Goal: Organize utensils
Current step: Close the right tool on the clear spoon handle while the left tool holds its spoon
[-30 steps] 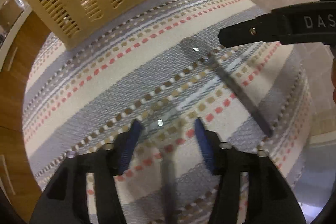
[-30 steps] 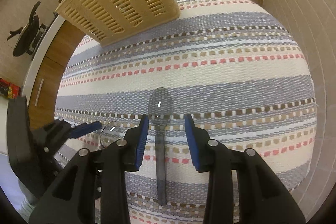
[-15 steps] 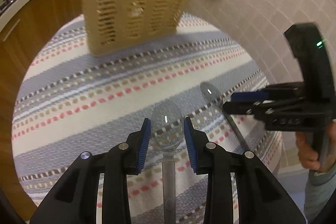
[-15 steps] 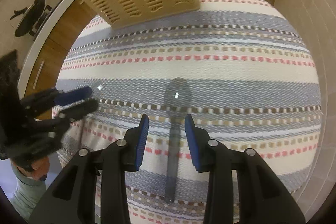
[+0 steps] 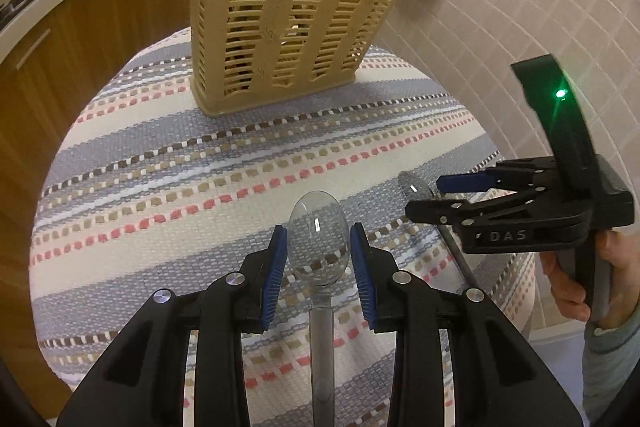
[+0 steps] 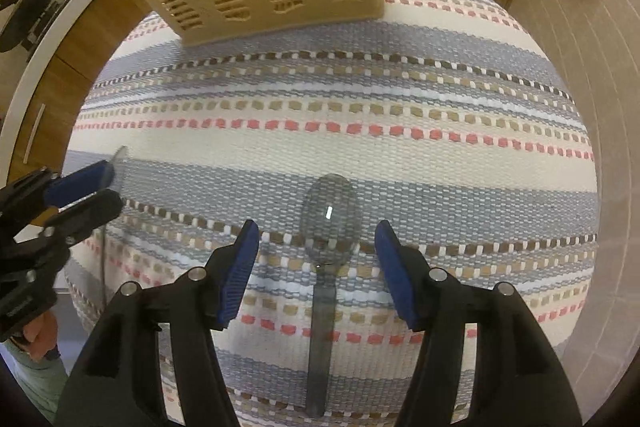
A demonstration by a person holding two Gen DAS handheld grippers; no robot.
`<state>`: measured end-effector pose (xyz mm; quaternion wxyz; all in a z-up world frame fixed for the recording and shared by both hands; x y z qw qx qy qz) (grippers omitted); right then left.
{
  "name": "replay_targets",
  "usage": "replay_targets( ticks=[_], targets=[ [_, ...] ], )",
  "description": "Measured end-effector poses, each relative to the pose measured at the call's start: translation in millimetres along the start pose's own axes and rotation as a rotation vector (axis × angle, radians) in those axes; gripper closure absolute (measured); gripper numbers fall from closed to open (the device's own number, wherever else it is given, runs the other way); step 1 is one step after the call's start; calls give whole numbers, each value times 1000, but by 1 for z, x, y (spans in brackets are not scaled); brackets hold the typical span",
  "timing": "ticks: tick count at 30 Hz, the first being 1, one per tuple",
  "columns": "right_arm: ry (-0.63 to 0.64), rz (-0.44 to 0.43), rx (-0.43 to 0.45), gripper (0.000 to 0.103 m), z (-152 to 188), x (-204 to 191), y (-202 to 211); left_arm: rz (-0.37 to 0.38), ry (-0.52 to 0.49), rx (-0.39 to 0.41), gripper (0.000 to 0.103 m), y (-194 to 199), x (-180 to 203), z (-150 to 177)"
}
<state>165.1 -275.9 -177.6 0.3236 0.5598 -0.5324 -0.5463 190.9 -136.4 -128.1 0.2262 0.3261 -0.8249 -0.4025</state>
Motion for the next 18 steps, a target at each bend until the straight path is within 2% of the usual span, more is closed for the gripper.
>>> replay_targets(
  ticks=[5,9,12,14,18],
  targets=[
    [26,46,-2,46,-6,-8,-11,0,8,12,73,4,-3,-1],
    [73,122,-5,48,-7,-17,-18,-8,16,14,73,3,-3,0],
    [69,114,-10,49,-7,-20,-22,-3,22,28,73,5,-3,-2],
    [57,111,-9,56,-6,-19,-20,-3,24,30,73,5,-3,-3],
    [49,99,-27,56,-4,-17,-17,-2,24,30,72,5,-3,-4]
  ],
)
Point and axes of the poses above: each gripper's, at about its wrist camera, not at the fingertips, and y roughly against the way its jaws point, x to its right, z to its underside, the point moved 10 cm from there along -y, roughly the way its jaws point, and after that the axes turned 14 degrees about -y, right-handed, at the moved point
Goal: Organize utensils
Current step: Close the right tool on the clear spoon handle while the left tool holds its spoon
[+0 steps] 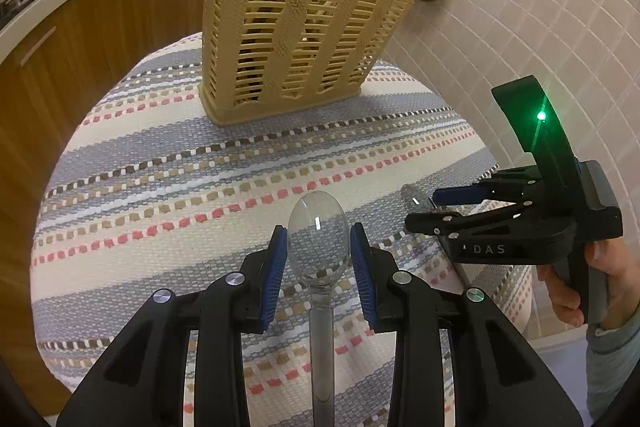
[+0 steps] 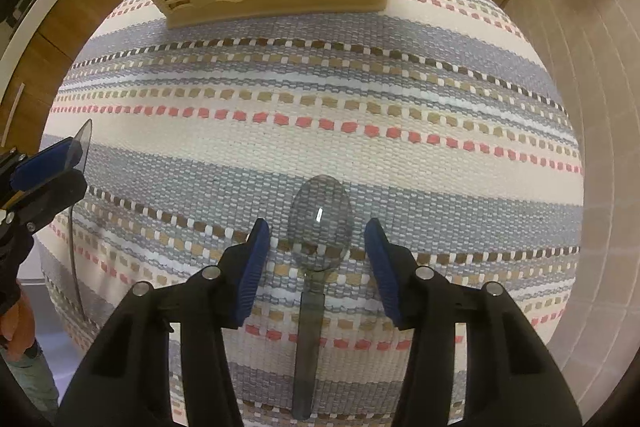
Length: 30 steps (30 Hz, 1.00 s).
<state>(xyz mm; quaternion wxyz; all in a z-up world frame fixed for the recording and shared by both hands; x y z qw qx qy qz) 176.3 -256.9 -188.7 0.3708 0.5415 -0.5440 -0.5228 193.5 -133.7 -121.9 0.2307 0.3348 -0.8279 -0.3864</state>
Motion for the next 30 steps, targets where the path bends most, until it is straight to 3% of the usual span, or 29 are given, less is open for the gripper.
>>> replay_targets(
  ticks=[9,11,14,30],
  targets=[
    [22,18,26,58,2,-2,-1,17,4,7,72,-2,3,-2],
    [26,7,27,68,4,-2,1,14,7,4,72,-2,1,-1],
    [36,7,26,73,3,-5,3,15,15,0,72,-4,0,0],
    [59,-70,126,74,2,-14,34,7,16,42,72,7,-2,-6]
  ],
)
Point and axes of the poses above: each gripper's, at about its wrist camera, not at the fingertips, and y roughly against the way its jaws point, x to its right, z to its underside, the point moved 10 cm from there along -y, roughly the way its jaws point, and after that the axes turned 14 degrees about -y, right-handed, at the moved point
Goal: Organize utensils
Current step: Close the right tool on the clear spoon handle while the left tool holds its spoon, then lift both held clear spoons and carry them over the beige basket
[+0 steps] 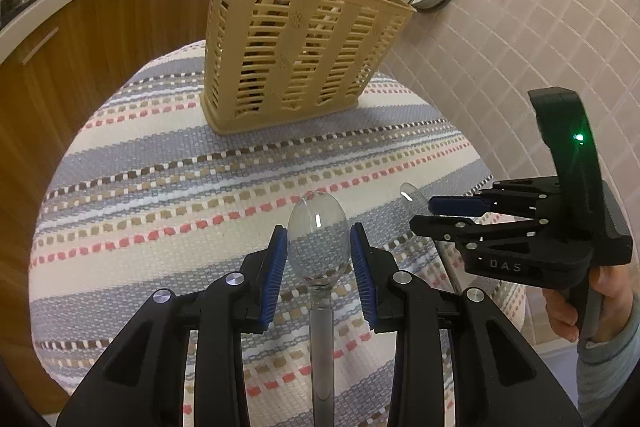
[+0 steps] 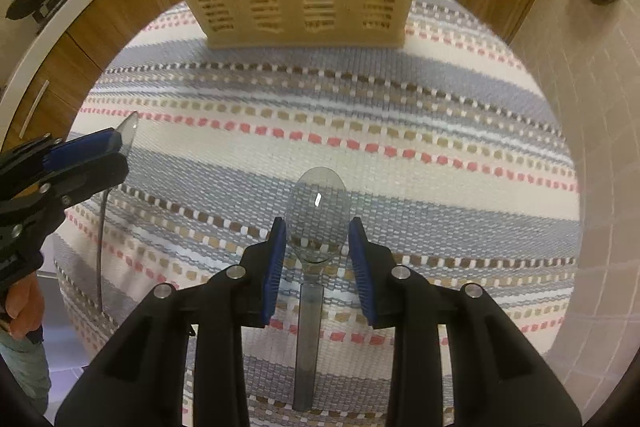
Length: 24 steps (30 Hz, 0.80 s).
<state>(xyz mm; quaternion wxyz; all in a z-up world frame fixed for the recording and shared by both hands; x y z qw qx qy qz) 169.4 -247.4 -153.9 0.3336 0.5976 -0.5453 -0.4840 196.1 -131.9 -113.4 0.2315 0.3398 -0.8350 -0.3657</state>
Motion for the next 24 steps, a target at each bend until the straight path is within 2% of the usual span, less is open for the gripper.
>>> replay_targets(
  ticks=[10,17,24],
  targets=[
    [-21,-26,44,74,2,9,19,0,13,22,72,5,-1,-1],
    [-34,-61,189,74,18,14,73,-26,-11,130,72,45,11,-12],
    [-115,-159,365,74,34,21,143,-60,-57,248,72,95,34,-21]
  ],
)
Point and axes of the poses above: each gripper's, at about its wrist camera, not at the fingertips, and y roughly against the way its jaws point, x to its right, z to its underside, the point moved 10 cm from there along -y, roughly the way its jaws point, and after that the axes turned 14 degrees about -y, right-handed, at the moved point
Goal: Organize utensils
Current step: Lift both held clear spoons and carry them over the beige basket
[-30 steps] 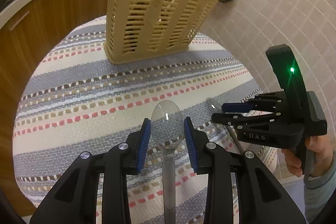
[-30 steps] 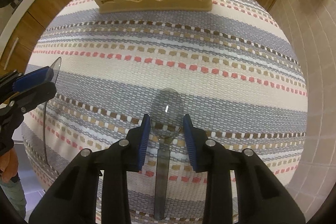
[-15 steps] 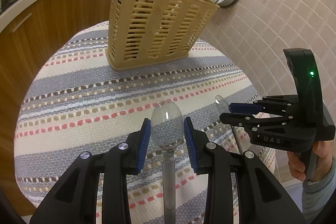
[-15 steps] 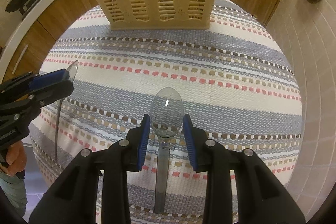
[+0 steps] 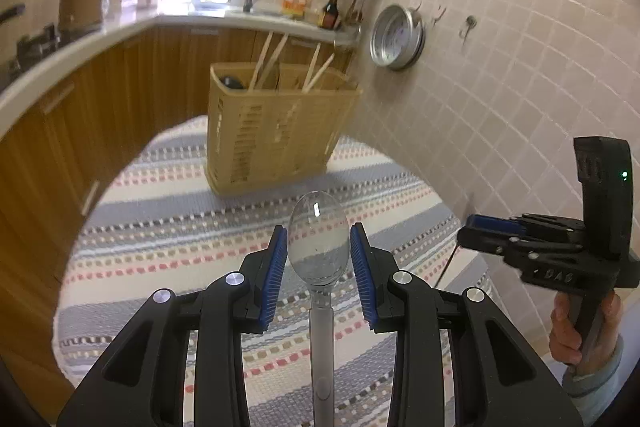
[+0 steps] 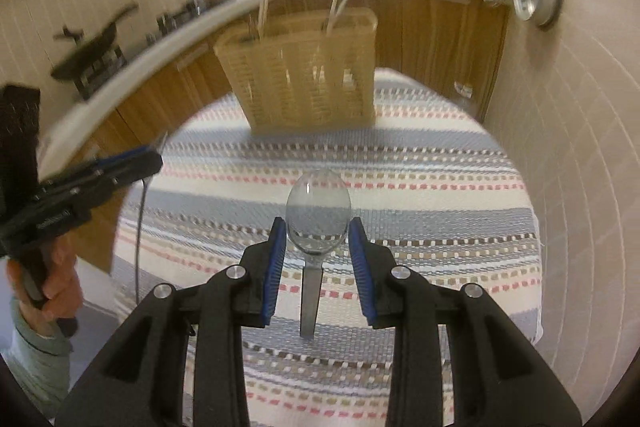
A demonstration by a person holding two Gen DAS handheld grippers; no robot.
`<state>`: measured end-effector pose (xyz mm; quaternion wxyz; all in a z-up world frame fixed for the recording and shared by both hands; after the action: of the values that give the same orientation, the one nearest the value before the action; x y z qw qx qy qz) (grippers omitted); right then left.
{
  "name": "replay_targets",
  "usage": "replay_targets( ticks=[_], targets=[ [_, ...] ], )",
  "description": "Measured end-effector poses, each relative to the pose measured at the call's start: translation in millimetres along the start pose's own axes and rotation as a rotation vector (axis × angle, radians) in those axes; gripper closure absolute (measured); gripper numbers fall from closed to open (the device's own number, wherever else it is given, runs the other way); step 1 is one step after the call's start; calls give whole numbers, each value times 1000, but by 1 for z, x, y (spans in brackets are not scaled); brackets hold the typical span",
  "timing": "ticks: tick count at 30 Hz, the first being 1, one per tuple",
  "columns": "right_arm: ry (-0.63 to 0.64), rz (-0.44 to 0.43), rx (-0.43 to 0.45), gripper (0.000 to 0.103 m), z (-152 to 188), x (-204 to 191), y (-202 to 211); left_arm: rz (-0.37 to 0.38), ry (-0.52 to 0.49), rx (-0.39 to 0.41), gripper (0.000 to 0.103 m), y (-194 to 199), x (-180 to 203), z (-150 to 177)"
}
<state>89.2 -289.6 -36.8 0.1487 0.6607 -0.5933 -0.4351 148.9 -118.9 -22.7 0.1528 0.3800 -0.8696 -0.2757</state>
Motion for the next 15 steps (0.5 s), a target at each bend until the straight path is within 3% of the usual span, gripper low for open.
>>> replay_targets(
  ticks=[7,13,15],
  targets=[
    [3,7,191,75,-40,-16,56,-82,-47,175,72,47,4,-42],
    [31,-15,302,76,-84,-35,94,-167,-74,432,72,93,-3,-109],
    [38,-27,331,81,-99,-40,99,-188,-86,518,72,101,-7,-135]
  ],
)
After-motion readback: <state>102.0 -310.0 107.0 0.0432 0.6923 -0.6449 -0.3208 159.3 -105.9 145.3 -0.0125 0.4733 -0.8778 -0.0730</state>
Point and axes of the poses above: each gripper's, at about its wrist camera, not at the fingertips, and y roughly against the way its jaws point, x to its right, z to its underside, the point moved 10 cm from there along -y, roughly the way its jaws point, and after that the axes turned 14 degrees about -y, right-handed, at the moved point
